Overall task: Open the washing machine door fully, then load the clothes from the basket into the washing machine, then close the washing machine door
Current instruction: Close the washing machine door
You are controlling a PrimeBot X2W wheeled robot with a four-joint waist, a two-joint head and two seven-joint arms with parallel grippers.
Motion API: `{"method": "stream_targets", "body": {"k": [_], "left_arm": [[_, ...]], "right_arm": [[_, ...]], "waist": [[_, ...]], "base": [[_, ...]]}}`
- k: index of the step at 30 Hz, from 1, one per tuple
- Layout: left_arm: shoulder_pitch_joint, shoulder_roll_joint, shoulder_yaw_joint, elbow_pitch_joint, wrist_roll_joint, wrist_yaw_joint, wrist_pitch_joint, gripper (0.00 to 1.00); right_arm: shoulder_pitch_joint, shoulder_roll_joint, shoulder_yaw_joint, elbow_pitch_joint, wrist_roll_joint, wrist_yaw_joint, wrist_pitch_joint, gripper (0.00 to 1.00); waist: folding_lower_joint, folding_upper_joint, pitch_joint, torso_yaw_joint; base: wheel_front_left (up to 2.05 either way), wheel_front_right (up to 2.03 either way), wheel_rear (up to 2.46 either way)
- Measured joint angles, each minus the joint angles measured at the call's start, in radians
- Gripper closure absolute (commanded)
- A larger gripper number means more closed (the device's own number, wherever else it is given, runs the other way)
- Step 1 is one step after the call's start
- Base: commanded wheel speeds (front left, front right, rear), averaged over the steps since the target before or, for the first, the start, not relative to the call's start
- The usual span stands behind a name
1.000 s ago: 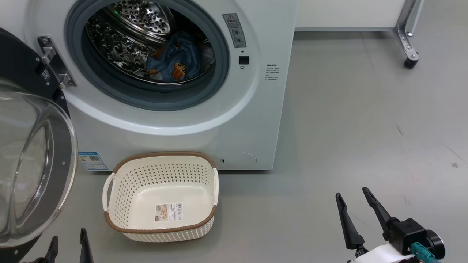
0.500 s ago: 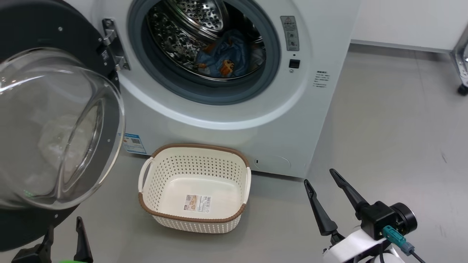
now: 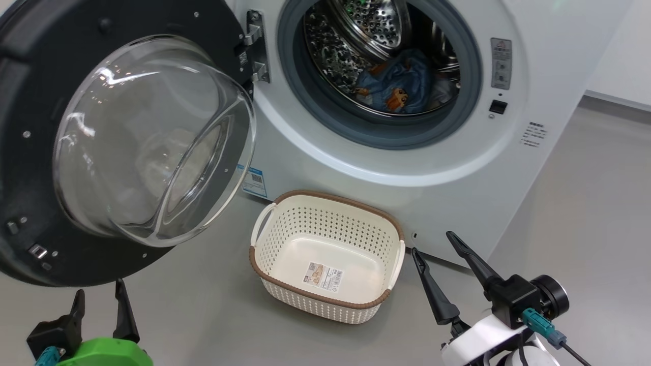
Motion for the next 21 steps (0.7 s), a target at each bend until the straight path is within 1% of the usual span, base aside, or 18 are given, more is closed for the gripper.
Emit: {"method": "stream_targets", "body": {"k": [5,7,15,16,17,18,19,21], "left_arm": [[-0.005,0.0,-0.01,0.001,-0.034,0.035,0.0,0.0],[-0.005,0.0,-0.013,0.001,-0.041,0.038,0.0,0.0],[-0.005,0.0,-0.03,-0.004,-0.063,0.077,0.0,0.0],[-0.005,0.0,-0.03,-0.005,-0.069,0.08,0.0,0.57],[-0.006,0.0,-0.029,-0.006,-0.075,0.085,0.0,1.0],[-0.006,0.0,-0.025,-0.008,-0.093,0.09,0.0,1.0],[-0.006,0.0,-0.019,-0.009,-0.132,0.092,0.0,1.0],[-0.006,-0.003,0.014,-0.013,-0.249,0.095,0.0,1.0]], "right_arm": [[-0.035,0.001,0.04,0.011,0.007,0.0,0.0,0.0],[-0.037,0.001,0.046,0.014,0.009,0.0,0.0,0.0],[-0.052,0.0,0.064,0.032,0.018,0.0,0.0,0.0],[-0.054,0.0,0.066,0.033,0.018,0.0,0.0,0.0],[-0.054,0.0,0.067,0.033,0.021,0.0,0.0,0.0],[-0.054,0.0,0.067,0.034,0.025,0.0,0.0,0.0],[-0.054,-0.001,0.068,0.034,0.027,0.0,0.0,0.0],[-0.054,-0.001,0.067,0.035,0.028,0.0,0.0,0.0]], "waist": [[0.0,0.0,0.008,0.053],[0.0,0.0,0.01,0.06],[0.0,0.0,0.021,0.085],[0.0,0.0,0.021,0.086],[0.0,0.0,0.022,0.087],[0.0,0.0,0.023,0.088],[0.0,0.0,0.023,0.089],[0.0,0.0,0.024,0.09]], "base": [[0.0,0.0,0.0],[0.0,0.0,0.0],[0.0,0.0,0.0],[0.0,0.0,0.0],[0.0,0.0,0.0],[0.0,0.0,0.0],[0.0,0.0,0.0],[0.0,0.0,0.0]]}}
